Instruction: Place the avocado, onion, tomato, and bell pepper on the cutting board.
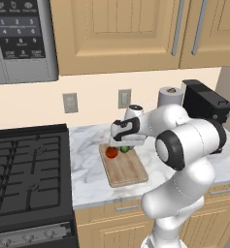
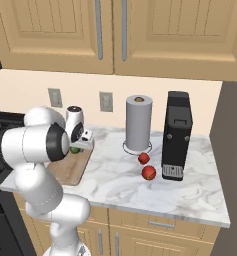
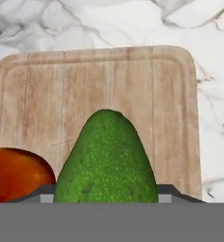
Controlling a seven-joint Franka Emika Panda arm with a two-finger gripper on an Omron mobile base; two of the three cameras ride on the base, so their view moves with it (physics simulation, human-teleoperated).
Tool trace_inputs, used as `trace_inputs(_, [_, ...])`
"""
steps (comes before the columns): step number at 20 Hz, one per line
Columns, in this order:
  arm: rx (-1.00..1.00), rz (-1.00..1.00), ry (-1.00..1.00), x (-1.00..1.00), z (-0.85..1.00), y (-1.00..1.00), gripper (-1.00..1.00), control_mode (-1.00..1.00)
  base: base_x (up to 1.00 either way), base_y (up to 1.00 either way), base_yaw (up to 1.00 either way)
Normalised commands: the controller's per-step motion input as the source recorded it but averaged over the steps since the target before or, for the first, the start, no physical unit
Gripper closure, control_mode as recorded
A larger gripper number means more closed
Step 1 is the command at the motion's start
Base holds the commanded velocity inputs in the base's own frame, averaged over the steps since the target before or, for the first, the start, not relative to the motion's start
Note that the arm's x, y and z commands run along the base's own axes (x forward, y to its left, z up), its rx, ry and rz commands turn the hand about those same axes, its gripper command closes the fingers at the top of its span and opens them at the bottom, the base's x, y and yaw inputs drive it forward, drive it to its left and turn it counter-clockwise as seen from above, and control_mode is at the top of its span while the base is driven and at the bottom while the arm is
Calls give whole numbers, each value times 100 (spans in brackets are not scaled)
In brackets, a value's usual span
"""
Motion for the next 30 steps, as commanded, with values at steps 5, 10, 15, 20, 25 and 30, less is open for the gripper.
trace_inputs(5, [0, 1, 3, 16, -29, 9, 100, -100, 0, 0, 0])
trace_inputs(10, [0, 0, 3, 10, -29, 2, -100, -100, 0, 0, 0])
trace_inputs(15, [0, 0, 1, 1, -17, 1, -100, -100, 0, 0, 0])
trace_inputs(20, [0, 0, -1, -3, 0, 5, -100, -100, 0, 0, 0])
trace_inputs(25, [0, 0, -4, -13, 0, 5, -100, -100, 0, 0, 0])
trace_inputs(30, [0, 0, -9, -19, 12, 1, -100, -100, 0, 0, 0])
